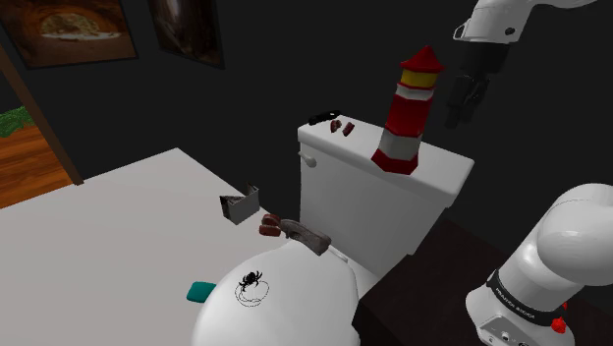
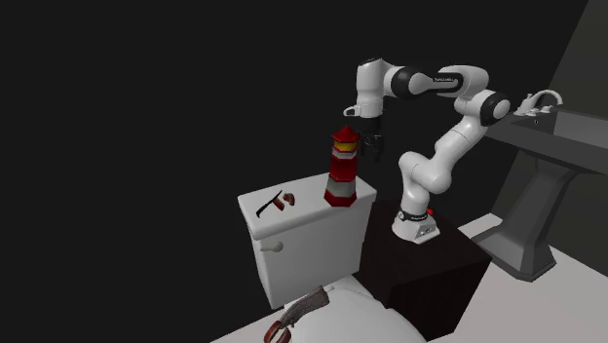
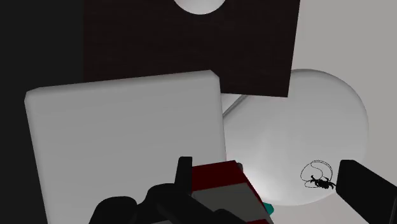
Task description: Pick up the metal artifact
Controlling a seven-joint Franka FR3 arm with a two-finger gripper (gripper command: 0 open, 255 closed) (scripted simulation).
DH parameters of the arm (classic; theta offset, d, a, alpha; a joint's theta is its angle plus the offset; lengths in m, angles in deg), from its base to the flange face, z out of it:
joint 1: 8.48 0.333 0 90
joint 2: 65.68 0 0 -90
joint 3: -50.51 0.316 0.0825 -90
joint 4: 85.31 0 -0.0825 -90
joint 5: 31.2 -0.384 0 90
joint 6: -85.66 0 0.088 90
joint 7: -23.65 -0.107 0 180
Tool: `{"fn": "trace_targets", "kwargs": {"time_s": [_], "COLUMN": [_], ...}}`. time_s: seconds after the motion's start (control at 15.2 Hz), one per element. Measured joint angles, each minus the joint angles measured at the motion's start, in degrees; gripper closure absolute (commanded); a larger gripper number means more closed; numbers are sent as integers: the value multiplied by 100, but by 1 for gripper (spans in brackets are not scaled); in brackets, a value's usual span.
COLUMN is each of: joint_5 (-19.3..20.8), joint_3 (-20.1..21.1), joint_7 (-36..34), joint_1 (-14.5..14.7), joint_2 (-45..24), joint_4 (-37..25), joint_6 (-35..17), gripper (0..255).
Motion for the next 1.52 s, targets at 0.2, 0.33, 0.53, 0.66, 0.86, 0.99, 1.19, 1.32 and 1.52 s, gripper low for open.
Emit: {"fn": "trace_targets", "kwargs": {"time_s": [0.2, 0.33, 0.53, 0.66, 0.86, 0.99, 1.19, 1.32, 1.52], "joint_5": [-51, -122, -235, -292, -402, -512, -591, -654, -760], "joint_3": [14, 24, 49, 34, 35, 45, 34, 26, 12], "joint_7": [-38, -74, -157, -176, -239, -270, -328, -365, -413], "joint_1": [10, 24, 48, 53, 78, 98, 103, 106, 101], "joint_2": [-266, -673, -1271, -1694, -2445, -2847, -3549, -3985, -4644], "joint_4": [-122, -321, -577, -826, -1359, -1650, -2255, -2630, -3249], "joint_6": [-146, -422, -744, -898, -1125, -1308, -1377, -1423, -1462], "gripper": [0, 0, 0, 0, 0, 0, 0, 0, 0]}}
